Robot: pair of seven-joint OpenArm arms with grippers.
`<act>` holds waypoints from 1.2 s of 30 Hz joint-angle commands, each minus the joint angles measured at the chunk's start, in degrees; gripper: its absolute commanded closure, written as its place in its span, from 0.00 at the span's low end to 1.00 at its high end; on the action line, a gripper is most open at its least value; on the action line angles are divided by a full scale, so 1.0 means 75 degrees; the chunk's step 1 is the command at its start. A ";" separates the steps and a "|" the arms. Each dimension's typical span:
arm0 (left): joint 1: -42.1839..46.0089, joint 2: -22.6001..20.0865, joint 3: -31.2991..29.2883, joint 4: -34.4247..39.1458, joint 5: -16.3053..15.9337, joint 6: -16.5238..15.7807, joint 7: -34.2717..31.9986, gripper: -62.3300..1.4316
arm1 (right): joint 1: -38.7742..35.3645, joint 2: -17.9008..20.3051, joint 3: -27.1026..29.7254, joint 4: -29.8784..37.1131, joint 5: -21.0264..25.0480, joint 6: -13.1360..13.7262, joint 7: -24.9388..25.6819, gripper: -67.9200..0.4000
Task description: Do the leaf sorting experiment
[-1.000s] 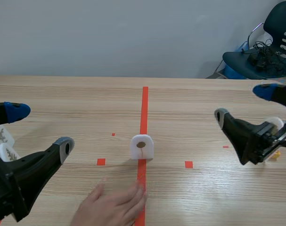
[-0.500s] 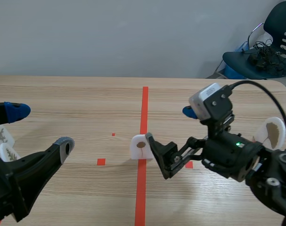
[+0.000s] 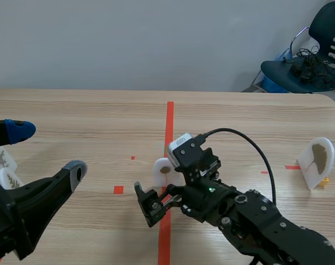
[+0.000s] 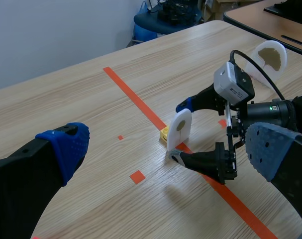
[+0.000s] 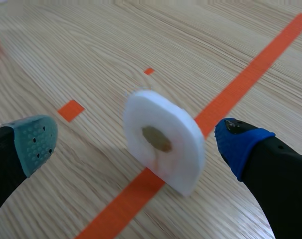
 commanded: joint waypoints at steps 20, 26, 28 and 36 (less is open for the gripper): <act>-0.0026 0.0041 0.0038 0.0079 -0.0055 0.0041 -0.0105 0.00 | -0.0192 0.0367 -0.0163 0.0443 0.0079 -0.0434 0.0557 0.90; -0.0026 0.0041 0.0038 0.0079 -0.0055 0.0041 -0.0102 0.00 | -0.1067 0.0906 0.0565 0.2165 0.0108 -0.0487 0.0525 0.90; -0.0026 0.0041 0.0038 0.0079 -0.0055 0.0041 -0.0102 0.00 | -0.1612 0.1096 0.1005 0.2911 0.0294 -0.0487 0.0396 0.90; -0.0026 0.0038 0.0038 0.0079 -0.0055 0.0041 -0.0102 0.00 | -0.3547 0.1343 0.3378 0.4587 0.1754 -0.0484 0.0289 0.90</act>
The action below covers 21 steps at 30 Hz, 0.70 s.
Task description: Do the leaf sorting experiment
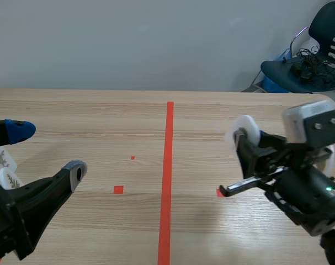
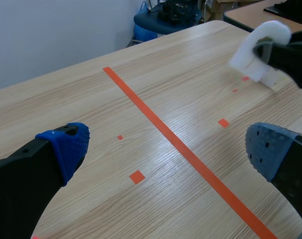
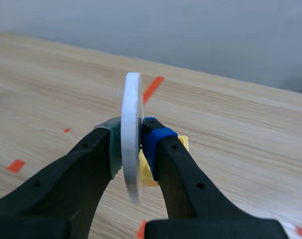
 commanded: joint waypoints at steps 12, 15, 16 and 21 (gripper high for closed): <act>-0.0029 0.0038 0.0038 0.0079 -0.0052 0.0041 -0.0108 0.00 | 0.0836 0.0020 0.1816 -0.1839 0.1116 0.0038 -0.0737 0.90; -0.0029 0.0038 0.0038 0.0079 -0.0052 0.0041 -0.0105 0.00 | 0.1300 0.0020 0.1816 -0.2623 0.1116 0.0195 -0.0711 0.90; -0.0029 0.0038 0.0038 0.0079 -0.0052 0.0041 -0.0105 0.00 | 0.1434 0.0017 0.1816 -0.2847 0.1113 0.0207 -0.0699 0.90; -0.0029 0.0041 0.0038 0.0079 -0.0052 0.0041 -0.0105 0.00 | 0.1950 0.0038 0.1816 -0.3777 0.1110 0.0172 -0.0507 0.90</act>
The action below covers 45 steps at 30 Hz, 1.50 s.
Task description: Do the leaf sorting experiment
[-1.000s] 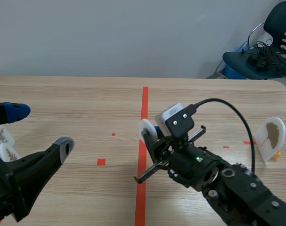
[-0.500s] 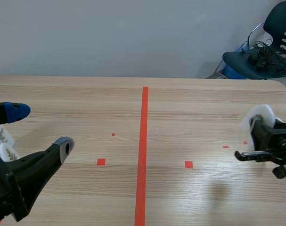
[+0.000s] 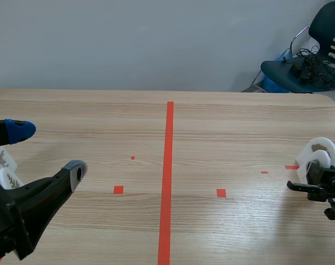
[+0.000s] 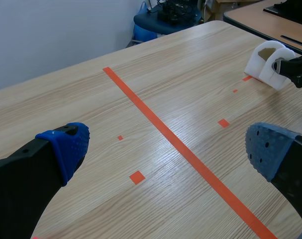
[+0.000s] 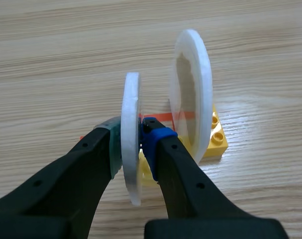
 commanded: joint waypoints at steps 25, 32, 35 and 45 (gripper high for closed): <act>-0.0026 0.0041 0.0038 0.0079 -0.0055 0.0041 -0.0102 0.00 | -0.0399 0.0947 0.0379 0.3287 0.0090 0.0425 -0.0163 0.26; -0.0026 0.0038 0.0038 0.0079 -0.0055 0.0041 -0.0096 0.00 | -0.1314 0.1498 0.0382 0.5444 0.0478 0.0449 -0.1253 0.00; -0.0026 0.0038 0.0038 0.0079 -0.0055 0.0041 -0.0076 0.00 | -0.1920 0.1629 0.0382 0.6178 0.0662 0.0446 -0.1623 0.00; -0.0370 0.0038 0.0213 -0.0119 0.0082 0.0035 0.0548 0.00 | -0.2713 0.1600 0.0434 0.7015 0.0819 0.0420 -0.2416 0.00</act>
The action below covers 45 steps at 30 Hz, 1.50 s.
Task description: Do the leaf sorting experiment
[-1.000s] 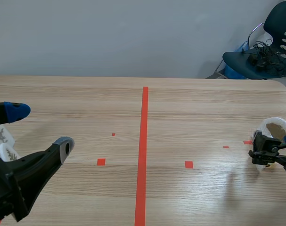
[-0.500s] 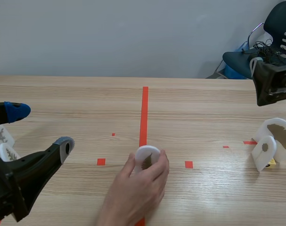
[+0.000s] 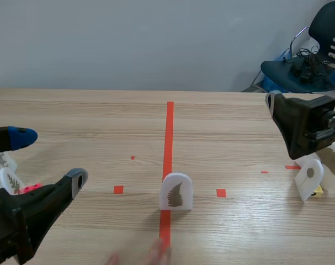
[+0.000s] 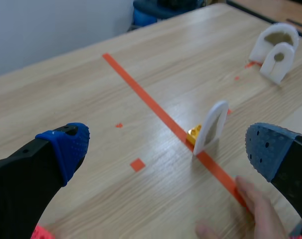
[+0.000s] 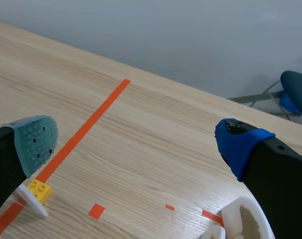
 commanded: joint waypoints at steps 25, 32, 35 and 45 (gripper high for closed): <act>-0.5639 0.2390 0.5068 -0.6953 0.2722 -0.0067 -0.1836 0.00 | 0.0152 -0.0149 0.0137 -0.0114 -0.0306 -0.0259 0.0073 0.00; -0.5735 0.2600 0.5217 -0.7125 0.2716 0.0679 -0.1836 0.46 | 0.0152 -0.0149 0.0137 -0.0114 -0.0373 -0.0256 0.0076 0.00; -0.5732 0.2535 0.5214 -0.7125 0.2716 0.0729 -0.1833 0.67 | 0.0152 -0.0149 0.0137 -0.0114 -0.0373 -0.0256 0.0079 0.00; -0.5103 0.2302 0.4788 -0.6152 0.2276 0.0697 -0.1399 0.86 | 0.0154 -0.0146 0.0198 -0.0114 -0.0370 -0.0256 0.0085 0.00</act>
